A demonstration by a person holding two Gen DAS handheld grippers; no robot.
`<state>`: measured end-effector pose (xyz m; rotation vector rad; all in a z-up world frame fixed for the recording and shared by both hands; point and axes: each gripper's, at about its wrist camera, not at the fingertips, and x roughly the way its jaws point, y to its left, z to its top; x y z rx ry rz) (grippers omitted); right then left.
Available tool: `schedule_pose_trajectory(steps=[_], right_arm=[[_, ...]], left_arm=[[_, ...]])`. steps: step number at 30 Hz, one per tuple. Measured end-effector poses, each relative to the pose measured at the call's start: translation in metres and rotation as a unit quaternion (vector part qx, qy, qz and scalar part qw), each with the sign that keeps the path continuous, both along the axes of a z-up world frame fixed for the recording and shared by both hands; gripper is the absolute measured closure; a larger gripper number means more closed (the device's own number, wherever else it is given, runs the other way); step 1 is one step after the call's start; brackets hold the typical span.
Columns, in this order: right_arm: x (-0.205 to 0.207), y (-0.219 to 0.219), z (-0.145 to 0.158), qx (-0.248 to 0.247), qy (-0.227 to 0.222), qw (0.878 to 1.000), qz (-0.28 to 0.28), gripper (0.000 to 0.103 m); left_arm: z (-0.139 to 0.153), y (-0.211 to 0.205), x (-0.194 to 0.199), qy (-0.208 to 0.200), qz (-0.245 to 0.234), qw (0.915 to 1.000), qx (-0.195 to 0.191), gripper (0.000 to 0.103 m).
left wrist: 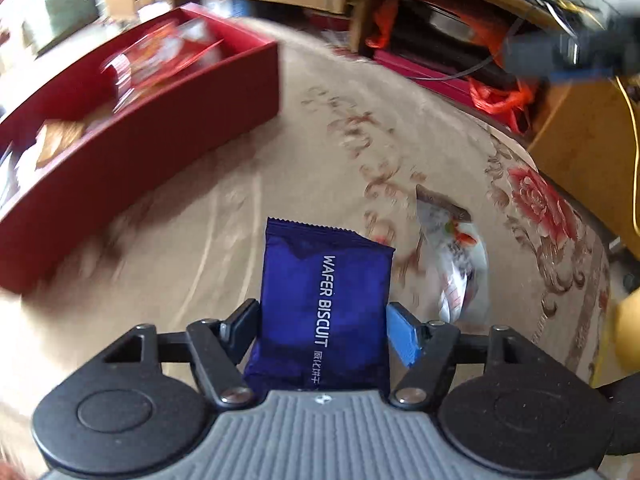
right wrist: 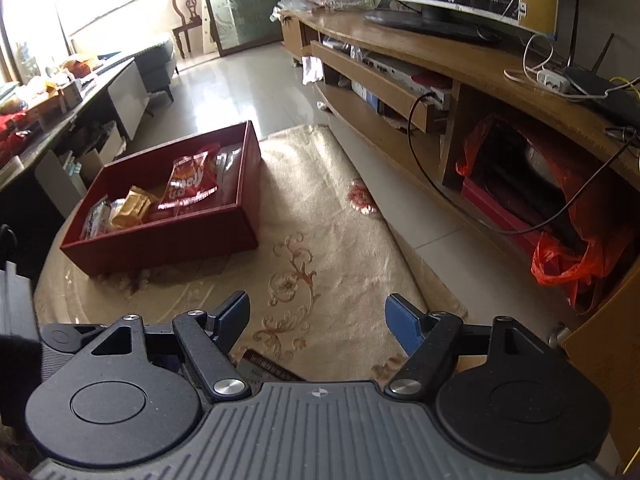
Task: Organize snacks
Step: 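Grasp the small white printed packet with the right gripper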
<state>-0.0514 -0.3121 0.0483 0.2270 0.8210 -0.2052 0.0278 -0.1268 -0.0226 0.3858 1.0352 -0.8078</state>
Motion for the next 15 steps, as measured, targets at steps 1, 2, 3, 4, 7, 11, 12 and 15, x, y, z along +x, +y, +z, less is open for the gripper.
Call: schedule_pose_trajectory(steps=[1,2,3,4,7,11,12,15], right_arm=[[-0.001,0.003,-0.007,0.003,0.015,1.000,-0.002,0.023],[-0.001,0.007,-0.014,0.009,0.031,0.999,-0.003,0.023],[-0.002,0.012,-0.023,0.016,0.048,0.999,-0.002,0.023],[-0.003,0.017,-0.030,0.018,0.066,0.998,0.000,0.023],[-0.003,0.035,-0.051,0.013,0.103,0.995,-0.006,0.022],[0.007,0.050,-0.079,0.018,0.147,0.989,-0.028,0.021],[0.010,0.052,-0.083,0.025,0.145,0.989,-0.034,0.021],[0.016,0.057,-0.088,0.023,0.140,0.988,-0.063,0.021]], left_arm=[[0.000,0.008,-0.004,0.003,0.012,0.9999,0.001,0.040],[0.001,0.017,-0.008,-0.001,0.026,0.9997,0.001,0.041],[0.001,0.023,-0.011,0.001,0.039,0.9992,0.005,0.040],[0.001,0.029,-0.012,0.004,0.053,0.9986,0.005,0.040],[0.002,0.038,-0.012,0.009,0.075,0.9971,-0.001,0.040],[0.000,0.043,-0.010,0.013,0.109,0.9940,-0.006,0.038],[0.000,0.042,-0.009,0.011,0.111,0.9938,-0.008,0.037],[-0.001,0.041,-0.008,0.001,0.112,0.9937,-0.009,0.033]])
